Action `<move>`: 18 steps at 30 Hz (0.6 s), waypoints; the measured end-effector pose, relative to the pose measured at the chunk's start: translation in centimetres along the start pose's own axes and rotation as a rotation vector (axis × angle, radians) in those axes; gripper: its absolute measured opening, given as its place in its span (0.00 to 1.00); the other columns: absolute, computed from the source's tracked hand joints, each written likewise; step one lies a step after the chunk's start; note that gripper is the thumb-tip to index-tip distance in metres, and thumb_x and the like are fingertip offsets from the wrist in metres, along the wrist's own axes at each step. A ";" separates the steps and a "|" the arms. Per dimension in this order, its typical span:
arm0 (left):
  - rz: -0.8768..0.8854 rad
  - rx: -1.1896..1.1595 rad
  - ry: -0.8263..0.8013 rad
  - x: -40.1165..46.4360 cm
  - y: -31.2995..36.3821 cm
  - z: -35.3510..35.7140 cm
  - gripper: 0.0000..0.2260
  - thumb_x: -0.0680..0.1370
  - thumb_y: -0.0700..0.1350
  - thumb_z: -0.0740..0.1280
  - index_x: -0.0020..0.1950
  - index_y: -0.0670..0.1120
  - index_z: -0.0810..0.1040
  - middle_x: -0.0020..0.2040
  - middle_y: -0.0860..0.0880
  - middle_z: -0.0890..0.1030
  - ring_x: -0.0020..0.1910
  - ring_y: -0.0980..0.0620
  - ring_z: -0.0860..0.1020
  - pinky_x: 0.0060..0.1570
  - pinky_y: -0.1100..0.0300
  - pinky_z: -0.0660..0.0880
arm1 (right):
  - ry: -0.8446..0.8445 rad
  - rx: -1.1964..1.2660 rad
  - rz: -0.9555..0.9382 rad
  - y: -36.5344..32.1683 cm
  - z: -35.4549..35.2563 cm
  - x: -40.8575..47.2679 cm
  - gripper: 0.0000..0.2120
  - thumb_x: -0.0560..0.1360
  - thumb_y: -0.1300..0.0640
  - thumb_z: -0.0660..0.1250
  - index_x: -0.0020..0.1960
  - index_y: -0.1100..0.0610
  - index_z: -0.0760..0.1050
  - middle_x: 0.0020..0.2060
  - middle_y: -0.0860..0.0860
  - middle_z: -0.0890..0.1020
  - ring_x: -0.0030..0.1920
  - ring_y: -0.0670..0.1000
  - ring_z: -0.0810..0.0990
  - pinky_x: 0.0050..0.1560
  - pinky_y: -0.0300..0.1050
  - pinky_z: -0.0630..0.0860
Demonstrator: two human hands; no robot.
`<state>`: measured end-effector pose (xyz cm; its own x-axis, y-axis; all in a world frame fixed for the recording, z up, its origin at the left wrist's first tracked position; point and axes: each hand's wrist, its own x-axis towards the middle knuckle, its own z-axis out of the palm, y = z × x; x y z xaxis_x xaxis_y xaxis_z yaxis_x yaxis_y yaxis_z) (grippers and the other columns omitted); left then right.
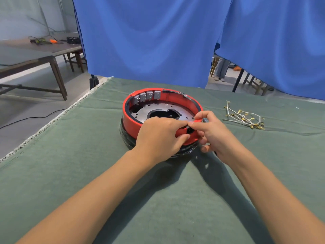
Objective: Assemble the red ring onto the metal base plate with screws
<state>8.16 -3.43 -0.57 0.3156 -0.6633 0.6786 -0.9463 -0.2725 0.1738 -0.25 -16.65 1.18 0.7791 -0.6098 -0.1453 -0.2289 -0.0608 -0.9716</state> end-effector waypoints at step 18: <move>-0.127 0.237 -0.005 3.1 0.8 2.7 0.09 0.72 0.54 0.64 0.40 0.51 0.80 0.24 0.52 0.77 0.23 0.49 0.76 0.23 0.61 0.60 | 0.696 -0.681 -0.208 3.6 -8.4 6.6 0.12 0.75 0.59 0.62 0.55 0.47 0.76 0.59 0.48 0.76 0.53 0.54 0.76 0.45 0.46 0.69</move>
<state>8.55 -7.59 -0.26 0.4314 -0.6165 0.6587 -0.8567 -0.5088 0.0849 -0.78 -27.53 -1.68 0.3758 -0.8499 0.3694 -0.5823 -0.5267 -0.6193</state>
